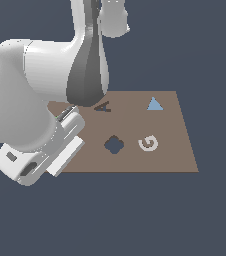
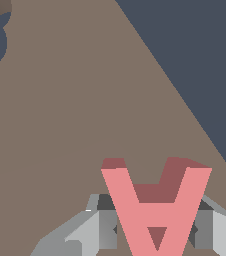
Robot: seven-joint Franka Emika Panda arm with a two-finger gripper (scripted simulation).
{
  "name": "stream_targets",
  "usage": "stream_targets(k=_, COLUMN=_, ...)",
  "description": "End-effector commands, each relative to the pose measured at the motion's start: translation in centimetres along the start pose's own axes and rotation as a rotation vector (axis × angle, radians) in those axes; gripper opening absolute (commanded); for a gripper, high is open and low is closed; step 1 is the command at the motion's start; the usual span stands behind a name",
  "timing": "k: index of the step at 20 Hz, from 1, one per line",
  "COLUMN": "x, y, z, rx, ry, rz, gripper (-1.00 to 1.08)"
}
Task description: Insert a designated object into the corresponding slot on a board.
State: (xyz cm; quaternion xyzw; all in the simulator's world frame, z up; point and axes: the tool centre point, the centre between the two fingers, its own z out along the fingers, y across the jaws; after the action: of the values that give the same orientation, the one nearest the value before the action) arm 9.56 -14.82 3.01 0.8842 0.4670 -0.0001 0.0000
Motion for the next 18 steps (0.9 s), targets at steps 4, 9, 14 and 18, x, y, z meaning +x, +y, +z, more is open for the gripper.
stream_targets(k=4, x=0.0, y=0.0, z=-0.4, rx=0.0, ry=0.0, rz=0.0, gripper=-1.0)
stream_targets(k=9, x=0.1, y=-0.1, z=-0.3, rx=0.001, ry=0.0, rz=-0.006, gripper=-1.0)
stream_targets(k=14, x=0.4, y=-0.9, z=-0.3, rx=0.001, ry=0.0, rz=-0.039, gripper=-1.0)
stream_targets(k=18, x=0.8, y=-2.1, z=-0.4, rx=0.0, ry=0.0, rz=-0.087, gripper=-1.0)
